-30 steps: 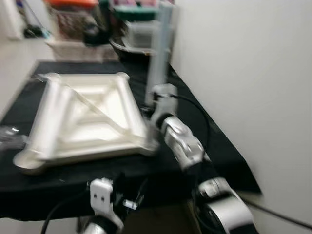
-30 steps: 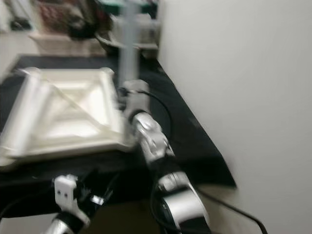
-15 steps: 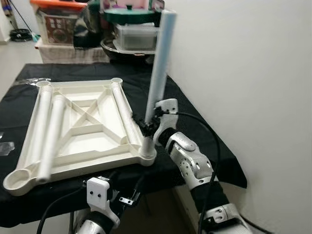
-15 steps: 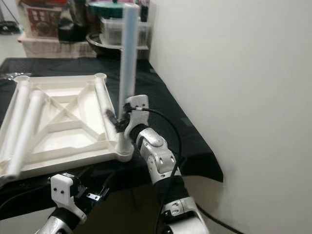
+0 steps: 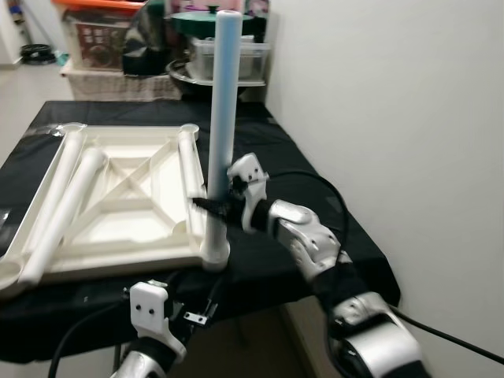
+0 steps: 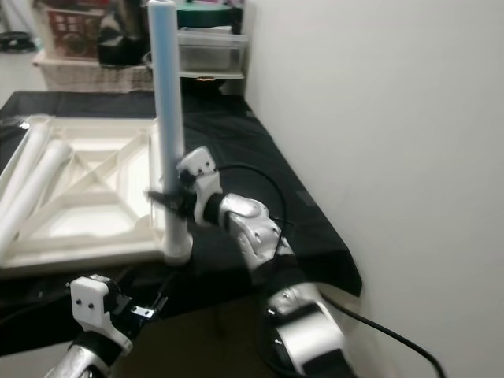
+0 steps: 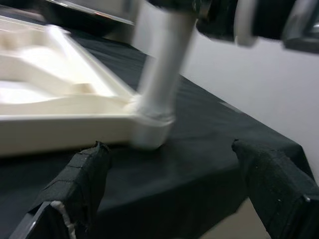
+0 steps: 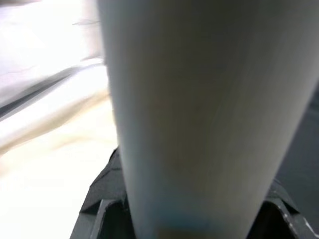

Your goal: Building children table

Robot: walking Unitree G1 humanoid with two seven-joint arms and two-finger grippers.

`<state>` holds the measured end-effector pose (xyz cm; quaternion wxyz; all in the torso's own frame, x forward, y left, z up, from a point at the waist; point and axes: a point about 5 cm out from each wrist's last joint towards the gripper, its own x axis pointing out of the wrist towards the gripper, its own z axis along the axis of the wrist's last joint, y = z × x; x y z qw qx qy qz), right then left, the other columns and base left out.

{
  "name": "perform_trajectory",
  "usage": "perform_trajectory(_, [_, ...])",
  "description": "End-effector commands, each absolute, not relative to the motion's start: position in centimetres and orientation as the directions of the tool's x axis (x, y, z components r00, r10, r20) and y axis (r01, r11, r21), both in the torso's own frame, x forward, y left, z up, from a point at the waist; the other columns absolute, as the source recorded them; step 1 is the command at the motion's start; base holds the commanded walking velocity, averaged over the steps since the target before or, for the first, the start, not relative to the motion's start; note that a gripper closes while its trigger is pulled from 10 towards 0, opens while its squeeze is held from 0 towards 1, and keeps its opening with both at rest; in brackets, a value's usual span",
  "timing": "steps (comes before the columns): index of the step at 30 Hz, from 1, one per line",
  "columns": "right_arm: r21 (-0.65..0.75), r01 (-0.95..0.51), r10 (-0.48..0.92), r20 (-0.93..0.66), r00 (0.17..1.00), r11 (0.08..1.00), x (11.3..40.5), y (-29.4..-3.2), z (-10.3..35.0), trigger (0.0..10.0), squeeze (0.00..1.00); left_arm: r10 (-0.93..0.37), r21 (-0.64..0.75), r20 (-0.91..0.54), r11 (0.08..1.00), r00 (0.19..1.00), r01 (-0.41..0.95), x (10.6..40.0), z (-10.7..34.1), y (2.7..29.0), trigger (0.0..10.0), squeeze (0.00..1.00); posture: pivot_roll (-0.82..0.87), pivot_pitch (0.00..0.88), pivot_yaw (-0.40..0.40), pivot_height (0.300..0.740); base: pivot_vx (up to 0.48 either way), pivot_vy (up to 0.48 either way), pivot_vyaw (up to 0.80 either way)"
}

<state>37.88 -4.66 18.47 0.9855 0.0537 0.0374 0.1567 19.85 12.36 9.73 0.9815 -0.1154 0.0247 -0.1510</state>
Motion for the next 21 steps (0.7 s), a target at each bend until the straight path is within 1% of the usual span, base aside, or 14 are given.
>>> perform_trajectory(1, [0.162, 0.084, -0.056, -0.173, 0.983, 0.983, 37.2, -8.9, 15.5, 0.0, 0.00, -0.296, -0.236, -0.032, 0.931, 0.955, 0.280, 19.6, 9.5, 12.5, 10.0, 0.00, 0.17, 0.000, -0.130, 0.740, 0.000, 0.000, 0.00])
perform_trajectory(4, [0.216, 0.028, 0.007, -0.160, 0.987, 0.976, 36.3, -7.8, 15.7, 0.1, 0.00, -0.292, -0.236, -0.035, 0.932, 0.956, 0.276, 19.5, 9.5, 12.6, 10.0, 0.00, 0.16, 0.000, -0.123, 0.740, 0.000, 0.000, 0.00])
perform_trajectory(5, [0.262, -0.074, 0.104, -0.105, 0.989, 0.962, 35.4, -6.5, 16.5, 10.0, 0.00, -0.291, -0.236, -0.037, 0.932, 0.956, 0.274, 19.5, 9.5, 12.6, 10.0, 0.00, 0.16, 0.000, -0.123, 0.740, 0.000, 0.000, 0.00])
perform_trajectory(6, [0.262, -0.074, 0.104, -0.105, 0.989, 0.962, 35.4, -6.5, 16.5, 10.0, 0.00, -0.291, -0.236, -0.037, 0.932, 0.956, 0.274, 19.5, 9.5, 12.6, 10.0, 0.00, 0.16, 0.000, -0.123, 0.740, 0.000, 0.000, 0.00])
perform_trajectory(8, [0.281, -0.231, 0.241, -0.003, 0.970, 0.931, 34.5, -4.9, 17.8, 10.0, 0.00, -0.293, -0.238, -0.039, 0.931, 0.955, 0.276, 19.5, 9.5, 12.6, 10.0, 0.00, 0.14, 0.000, -0.114, 0.740, 0.000, 0.000, 0.00])
perform_trajectory(9, [0.311, -0.401, 0.399, 0.073, 0.914, 0.862, 33.8, -3.5, 18.8, 10.0, 0.00, -0.300, -0.241, -0.039, 0.929, 0.953, 0.283, 19.6, 9.5, 12.6, 10.0, 0.00, 0.14, 0.000, -0.114, 0.740, 0.000, 0.000, 0.00])
perform_trajectory(10, [0.311, -0.401, 0.399, 0.073, 0.914, 0.862, 33.8, -3.5, 18.8, 10.0, 0.00, -0.300, -0.241, -0.039, 0.929, 0.953, 0.283, 19.6, 9.5, 12.6, 10.0, 0.00, 0.14, 0.000, -0.114, 0.740, 0.000, 0.000, 0.00])
perform_trajectory(11, [0.273, -0.545, 0.520, 0.166, 0.838, 0.792, 33.5, -2.9, 20.0, 10.0, 1.00, -0.307, -0.242, -0.038, 0.926, 0.951, 0.289, 19.8, 9.5, 12.5, 10.0, 0.00, 0.14, 0.000, -0.112, 0.740, 0.000, 0.000, 0.00])
perform_trajectory(12, [0.273, -0.545, 0.520, 0.166, 0.838, 0.792, 33.5, -2.9, 20.0, 10.0, 1.00, -0.307, -0.242, -0.038, 0.926, 0.951, 0.289, 19.8, 9.5, 12.5, 10.0, 0.00, 0.14, 0.000, -0.112, 0.740, 0.000, 0.000, 0.00])
perform_trajectory(13, [0.228, -0.696, 0.669, 0.195, 0.718, 0.681, 33.4, -2.4, 20.8, 10.0, 1.00, -0.311, -0.244, -0.037, 0.924, 0.950, 0.293, 19.9, 9.5, 12.5, 10.0, 0.00, 0.14, 0.000, -0.115, 0.740, 0.000, 0.000, 0.00])
perform_trajectory(14, [0.154, -0.807, 0.782, 0.201, 0.590, 0.570, 33.7, -2.4, 21.6, 10.0, 0.06, -0.314, -0.247, -0.037, 0.923, 0.949, 0.296, 20.0, 9.5, 12.4, 10.0, 0.00, 0.14, 0.000, -0.114, 0.740, 0.000, 0.000, 0.00])
perform_trajectory(15, [0.083, -0.895, 0.872, 0.201, 0.446, 0.439, 33.9, -3.0, 22.4, 10.0, 0.00, -0.315, -0.252, -0.037, 0.921, 0.948, 0.296, 20.0, 9.4, 12.4, 10.0, 0.00, 0.14, 0.000, -0.115, 0.740, 0.000, 0.000, 0.00])
perform_trajectory(16, [0.051, -0.927, 0.906, 0.196, 0.374, 0.371, 34.0, -3.4, 23.0, 10.0, 0.00, -0.316, -0.256, -0.037, 0.920, 0.948, 0.297, 20.0, 9.4, 12.4, 10.0, 0.00, 0.14, 0.000, -0.115, 0.740, 0.000, 0.000, 0.00])
perform_trajectory(21, [-0.037, -0.969, 0.962, 0.141, 0.235, 0.243, 33.9, -4.0, 23.0, 10.0, 0.00, -0.321, -0.259, -0.037, 0.918, 0.947, 0.301, 20.0, 9.4, 12.2, 10.0, 0.00, 0.15, 0.000, -0.123, 0.740, 0.000, 0.000, 0.00])
